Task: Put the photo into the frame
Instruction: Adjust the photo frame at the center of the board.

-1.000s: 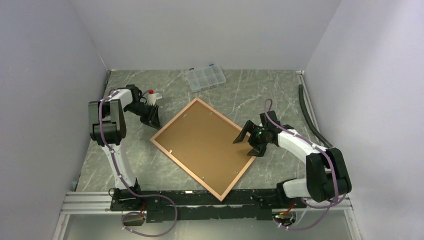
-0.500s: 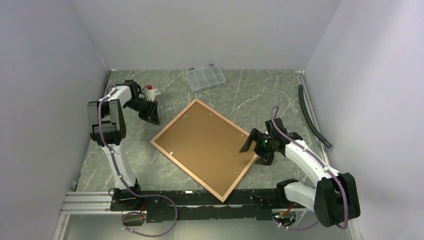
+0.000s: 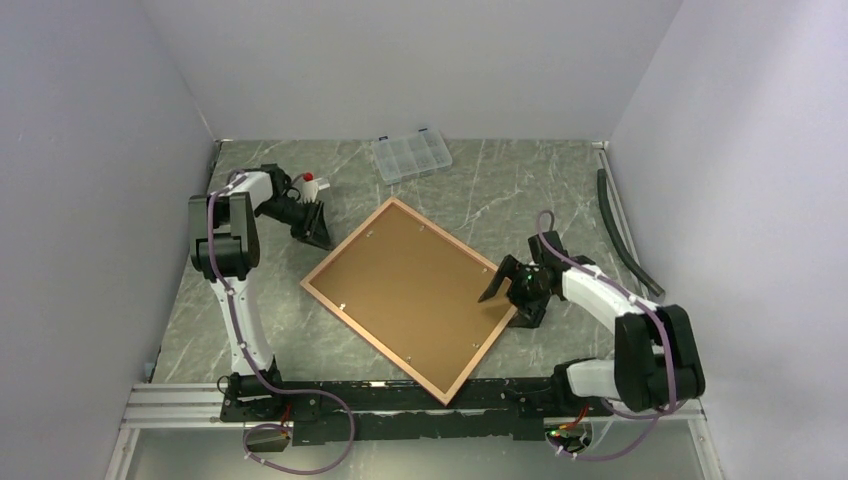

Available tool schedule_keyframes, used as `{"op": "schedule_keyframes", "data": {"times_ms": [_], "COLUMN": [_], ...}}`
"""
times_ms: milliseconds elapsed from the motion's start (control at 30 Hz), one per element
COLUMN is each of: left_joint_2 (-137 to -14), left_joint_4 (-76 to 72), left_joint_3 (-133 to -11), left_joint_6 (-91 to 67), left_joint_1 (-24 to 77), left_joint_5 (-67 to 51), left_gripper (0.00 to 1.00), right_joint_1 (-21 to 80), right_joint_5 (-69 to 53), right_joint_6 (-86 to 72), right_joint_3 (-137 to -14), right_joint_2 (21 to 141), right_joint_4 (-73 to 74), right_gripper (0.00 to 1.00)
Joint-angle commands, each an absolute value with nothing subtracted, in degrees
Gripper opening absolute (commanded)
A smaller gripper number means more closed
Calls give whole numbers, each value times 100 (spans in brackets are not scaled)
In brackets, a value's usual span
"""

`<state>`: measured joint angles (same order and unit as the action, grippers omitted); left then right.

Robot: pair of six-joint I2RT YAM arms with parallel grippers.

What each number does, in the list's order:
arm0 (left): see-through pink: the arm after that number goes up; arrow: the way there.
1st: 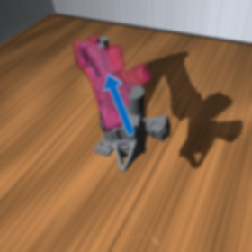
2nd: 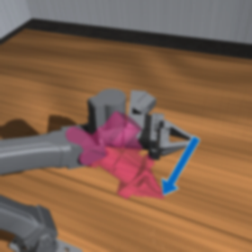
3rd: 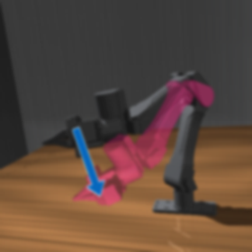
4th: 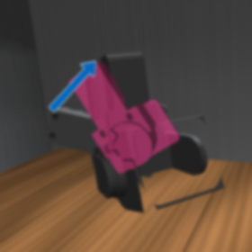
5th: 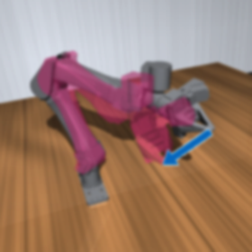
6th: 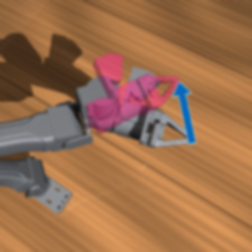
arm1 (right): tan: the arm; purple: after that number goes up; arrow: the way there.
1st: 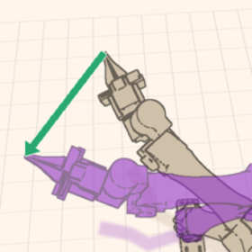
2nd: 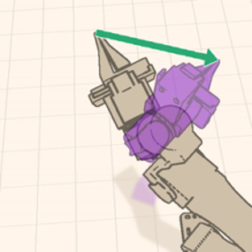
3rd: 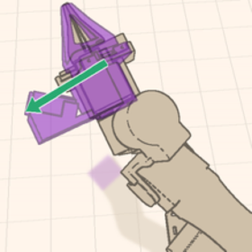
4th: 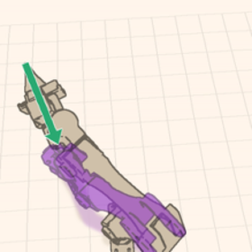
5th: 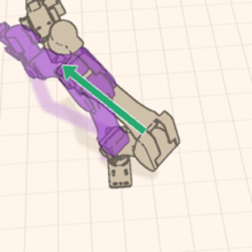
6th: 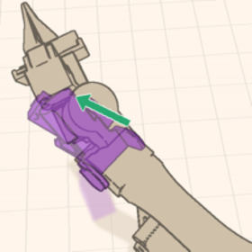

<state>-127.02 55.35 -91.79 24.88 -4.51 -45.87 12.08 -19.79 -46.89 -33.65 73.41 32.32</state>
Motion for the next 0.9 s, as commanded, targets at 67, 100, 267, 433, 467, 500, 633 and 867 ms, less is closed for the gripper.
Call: {"op": "schedule_keyframes", "data": {"times_ms": [67, 100, 267, 433, 467, 500, 633, 867], "left_joint_2": [-12307, -12207, -11855, -11622, -11562, -11480, -11159, -11467], "left_joint_4": [6044, 6092, 6340, 6496, 6529, 6531, 6423, 6015], "left_joint_3": [-8486, -8353, -7834, -7730, -7720, -7696, -7695, -7947], "left_joint_6": [3256, 3393, 3802, 3805, 3784, 3763, 3497, 3065], "left_joint_1": [-354, -352, -329, -325, -335, -339, -499, -708], "left_joint_5": [-4795, -4773, -4657, -4552, -4548, -4539, -4366, -4813], "left_gripper": [27, 27, 26, 27, 28, 29, 33, 41], "right_joint_1": [760, 723, 677, 631, 585, 540, 522, 1063], "right_joint_5": [-1977, -1990, -2140, -2007, -1946, -1880, -1513, -1594], "right_joint_6": [-4383, -4358, -4295, -4232, -4194, -4152, -3883, -4146], "right_joint_3": [-4274, -4414, -4817, -5230, -5334, -5477, -6093, -6420], "right_joint_2": [7976, 8067, 8595, 8943, 8940, 8915, 8786, 8811], "right_joint_4": [2574, 2549, 2366, 2414, 2472, 2536, 2939, 2681], "right_gripper": [100, 100, 100, 100, 100, 100, 100, 100]}}
